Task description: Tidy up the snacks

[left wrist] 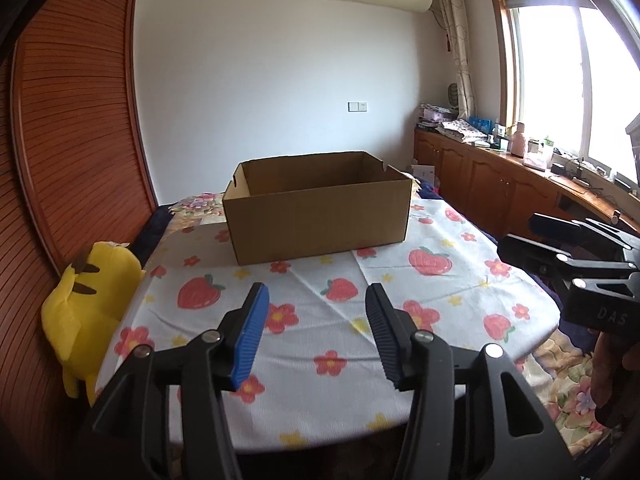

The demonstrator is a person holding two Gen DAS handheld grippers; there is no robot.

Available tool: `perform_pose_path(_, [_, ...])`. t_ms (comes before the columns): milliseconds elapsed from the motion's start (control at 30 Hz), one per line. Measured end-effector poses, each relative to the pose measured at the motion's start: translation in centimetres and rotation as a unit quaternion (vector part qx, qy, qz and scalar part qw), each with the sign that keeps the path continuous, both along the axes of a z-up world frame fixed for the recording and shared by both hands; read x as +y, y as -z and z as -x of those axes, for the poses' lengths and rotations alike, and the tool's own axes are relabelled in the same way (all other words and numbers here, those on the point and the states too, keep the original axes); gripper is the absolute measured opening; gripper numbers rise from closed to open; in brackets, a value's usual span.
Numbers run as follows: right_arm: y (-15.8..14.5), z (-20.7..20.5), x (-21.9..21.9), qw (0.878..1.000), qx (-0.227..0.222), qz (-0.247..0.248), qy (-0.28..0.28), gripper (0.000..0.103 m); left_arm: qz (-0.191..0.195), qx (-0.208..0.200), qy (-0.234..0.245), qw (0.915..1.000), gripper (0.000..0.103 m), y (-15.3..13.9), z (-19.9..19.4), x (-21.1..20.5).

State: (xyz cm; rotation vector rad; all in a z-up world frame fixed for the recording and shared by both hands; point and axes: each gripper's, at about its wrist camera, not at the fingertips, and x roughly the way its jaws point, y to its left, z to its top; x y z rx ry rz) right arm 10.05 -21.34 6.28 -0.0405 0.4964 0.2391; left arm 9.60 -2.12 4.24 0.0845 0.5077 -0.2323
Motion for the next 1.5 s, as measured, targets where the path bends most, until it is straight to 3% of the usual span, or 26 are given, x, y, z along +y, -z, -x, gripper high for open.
perform_pose_path(67, [0.5,1.0,-0.2,1.000,-0.001,-0.004,0.003,0.076,0.001,-0.006,-0.008,0.9999,0.053,0.2,0.8,0.1])
perform_pose_path(233, [1.5,2.1,-0.6,1.000,0.003,-0.013,0.014,0.087,-0.005,-0.007,-0.018,0.9998,0.070,0.8,1.9,-0.1])
perform_pose_path(433, [2.3,2.8,-1.2,0.999,0.007,-0.021,0.029,0.089,-0.014,-0.021,-0.031,0.9992,0.073,0.7,2.9,-0.2])
perform_pose_path(767, [2.4,3.6,-1.7,0.999,-0.007,-0.019,0.050,0.093,-0.016,-0.021,-0.049,0.9985,0.097,1.6,3.8,0.2])
perform_pose_path(1500, [2.3,4.1,-1.2,0.998,-0.014,-0.012,0.059,0.096,-0.007,-0.045,-0.072,0.9964,0.100,1.3,5.1,0.8])
